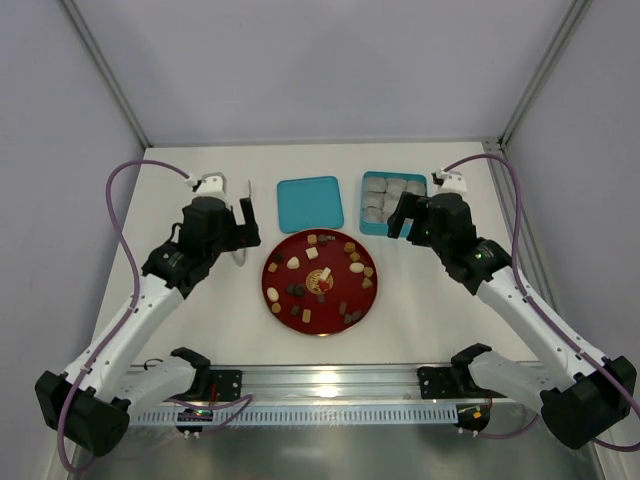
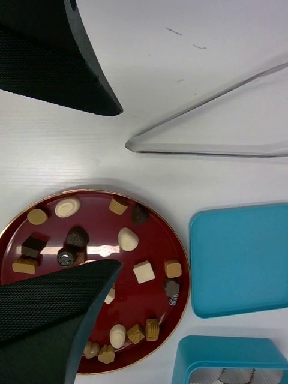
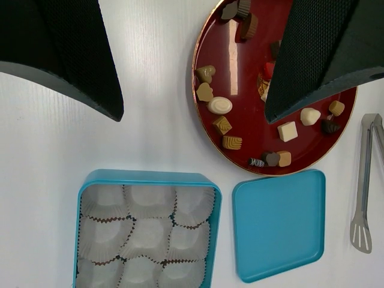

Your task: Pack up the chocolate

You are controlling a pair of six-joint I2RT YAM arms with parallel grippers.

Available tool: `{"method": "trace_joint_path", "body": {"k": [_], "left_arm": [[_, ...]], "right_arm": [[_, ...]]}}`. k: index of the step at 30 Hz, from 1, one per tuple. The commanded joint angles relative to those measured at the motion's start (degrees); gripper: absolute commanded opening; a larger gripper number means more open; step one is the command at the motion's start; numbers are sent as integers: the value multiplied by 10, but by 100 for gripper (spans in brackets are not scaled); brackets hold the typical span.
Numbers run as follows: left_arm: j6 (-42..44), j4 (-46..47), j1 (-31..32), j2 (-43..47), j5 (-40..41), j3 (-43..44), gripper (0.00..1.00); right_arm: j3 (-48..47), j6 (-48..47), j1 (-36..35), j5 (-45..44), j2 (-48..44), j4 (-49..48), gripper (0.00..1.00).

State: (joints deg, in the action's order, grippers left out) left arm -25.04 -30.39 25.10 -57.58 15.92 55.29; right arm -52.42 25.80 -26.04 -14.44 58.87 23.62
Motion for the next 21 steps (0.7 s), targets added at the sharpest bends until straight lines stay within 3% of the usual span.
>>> {"method": "trace_joint_path", "body": {"k": [1,9,15,21], "left_arm": [[-7,-2,-1,3,29,32,100],[-27,-36,-2,-30,83,78,100],[-39,-41,-29,-133,90,134,100],[-39,7,-115,-270,9,149,100]], "right_arm": [[-27,-11,-2,-8,-9,-18,100],[-27,-23,-2,-2,-12,-18,100],[-38,-15,-2,26,-7,-18,100],[-50,-16,-1,42,-1,-13,100]]}}
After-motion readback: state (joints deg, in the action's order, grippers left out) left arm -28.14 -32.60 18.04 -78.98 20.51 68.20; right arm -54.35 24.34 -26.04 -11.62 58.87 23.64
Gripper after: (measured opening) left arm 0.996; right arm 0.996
